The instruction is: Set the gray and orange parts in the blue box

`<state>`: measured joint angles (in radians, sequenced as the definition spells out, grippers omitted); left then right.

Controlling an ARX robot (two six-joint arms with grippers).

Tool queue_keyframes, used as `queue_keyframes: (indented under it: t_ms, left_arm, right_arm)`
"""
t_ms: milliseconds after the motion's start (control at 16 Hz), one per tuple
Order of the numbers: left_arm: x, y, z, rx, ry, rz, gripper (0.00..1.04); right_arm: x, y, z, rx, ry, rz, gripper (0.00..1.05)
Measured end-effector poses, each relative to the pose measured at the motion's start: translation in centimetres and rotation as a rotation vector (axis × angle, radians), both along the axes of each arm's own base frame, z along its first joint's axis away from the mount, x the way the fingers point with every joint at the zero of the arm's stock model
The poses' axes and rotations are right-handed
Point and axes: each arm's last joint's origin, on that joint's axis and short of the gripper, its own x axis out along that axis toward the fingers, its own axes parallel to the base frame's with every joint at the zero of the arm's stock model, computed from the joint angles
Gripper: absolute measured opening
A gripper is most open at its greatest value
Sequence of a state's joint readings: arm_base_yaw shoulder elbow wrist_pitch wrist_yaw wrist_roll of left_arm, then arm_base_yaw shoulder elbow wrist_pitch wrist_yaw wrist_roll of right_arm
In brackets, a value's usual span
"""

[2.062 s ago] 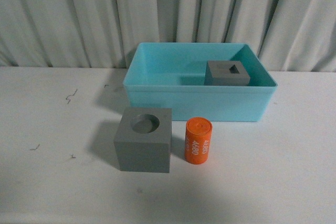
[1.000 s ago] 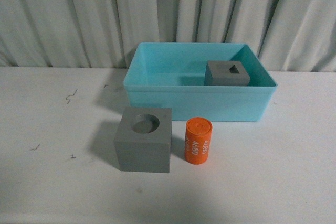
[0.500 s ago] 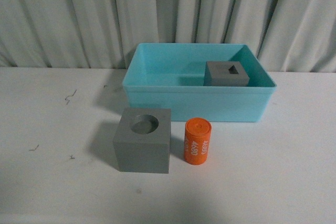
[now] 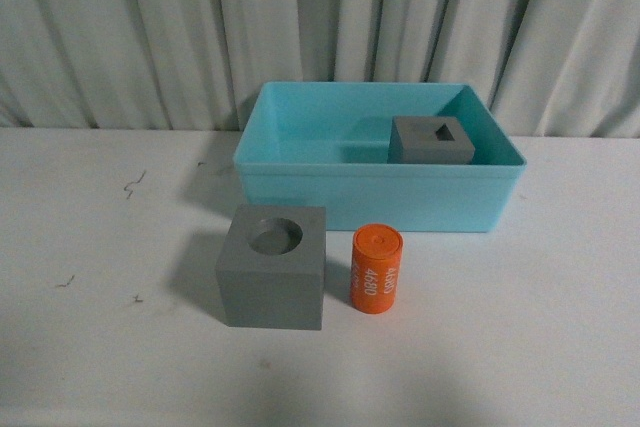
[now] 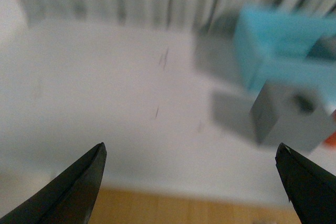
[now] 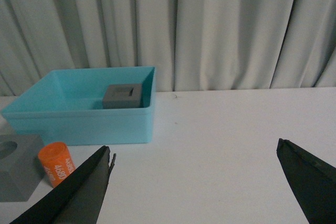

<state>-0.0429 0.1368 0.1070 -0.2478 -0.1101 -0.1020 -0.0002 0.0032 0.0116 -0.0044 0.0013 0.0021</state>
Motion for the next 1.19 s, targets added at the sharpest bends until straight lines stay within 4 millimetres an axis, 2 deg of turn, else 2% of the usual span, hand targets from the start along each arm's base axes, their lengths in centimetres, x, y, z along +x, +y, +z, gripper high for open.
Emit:
queue_keyframes:
  t_ms: [62,188,375,688,938,1188]
  left_arm:
    - [1.3,0.1,0.9,-0.083,0.194,0.104,0.98]
    - [5.0,-0.1,1.9,-0.208,0.227,0.184,0.98]
    - [10.5,-1.8,0.9,-0.198,0.304,0.122,0.98]
    - [18.0,-3.6,0.9,-0.16,0.322,0.059,0.98]
    - [21.6,-4.9,0.2,-0.129,0.336,-0.018,0.98]
    - [23.4,-6.7,-2.4,-0.073,0.387,-0.088,0.98]
  right_arm:
    - [0.0,0.0,0.0,0.0,-0.001,0.002,0.98]
    - [0.0,0.0,0.0,0.0,0.0,0.001,0.98]
    - [0.0,0.0,0.0,0.0,0.0,0.001,0.98]
    - [0.0,0.0,0.0,0.0,0.0,0.001,0.98]
    - [0.0,0.0,0.0,0.0,0.0,0.001,0.98]
    - [0.0,0.0,0.0,0.0,0.0,0.001,0.98]
